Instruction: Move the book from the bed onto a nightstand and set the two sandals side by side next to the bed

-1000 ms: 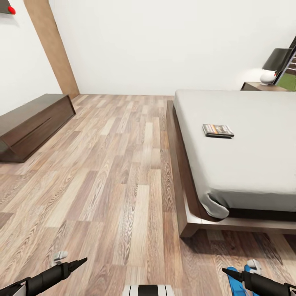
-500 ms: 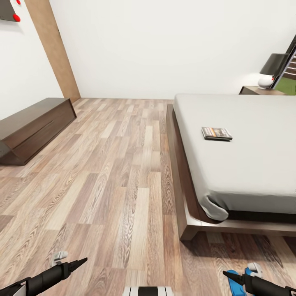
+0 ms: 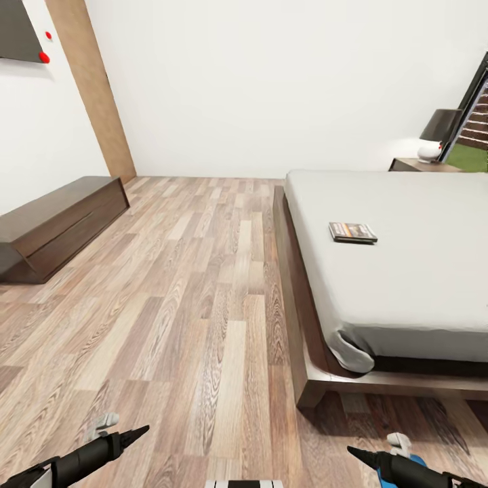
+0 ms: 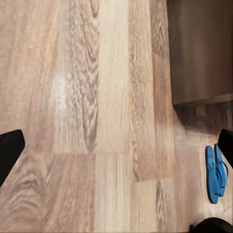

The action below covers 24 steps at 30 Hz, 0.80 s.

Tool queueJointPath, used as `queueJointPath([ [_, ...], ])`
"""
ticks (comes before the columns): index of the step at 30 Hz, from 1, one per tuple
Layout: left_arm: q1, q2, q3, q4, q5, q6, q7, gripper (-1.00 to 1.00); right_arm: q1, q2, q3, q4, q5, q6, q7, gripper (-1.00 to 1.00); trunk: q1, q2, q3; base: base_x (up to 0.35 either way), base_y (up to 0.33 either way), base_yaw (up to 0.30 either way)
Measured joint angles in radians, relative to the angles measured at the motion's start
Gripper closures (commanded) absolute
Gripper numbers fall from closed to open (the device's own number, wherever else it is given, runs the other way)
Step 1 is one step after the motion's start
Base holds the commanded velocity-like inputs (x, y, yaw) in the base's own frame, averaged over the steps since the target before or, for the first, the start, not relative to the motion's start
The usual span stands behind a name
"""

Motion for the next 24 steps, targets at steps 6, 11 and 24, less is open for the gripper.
queueJointPath([
  [6, 0.000, -0.042, 0.001, 0.010, -0.001, -0.052, 0.188, -1.00, 0.000, 0.032, 0.000, 0.027, -0.001, -0.059, -0.101, -1.00, -0.003, 0.001, 0.023, 0.000, 0.000, 0.000],
  [11, 0.003, -0.062, 0.002, 0.035, -0.002, -0.103, 0.233, -1.00, 0.000, 0.036, 0.000, 0.043, -0.002, -0.065, -0.114, -1.00, -0.005, 0.003, 0.043, 0.000, 0.000, 0.000],
  [24, 0.027, -0.188, -0.003, 0.040, -0.007, -0.195, 0.476, -1.00, 0.000, 0.037, 0.001, 0.052, -0.001, -0.067, -0.119, -1.00, -0.011, 0.006, 0.093, 0.000, 0.000, 0.000],
])
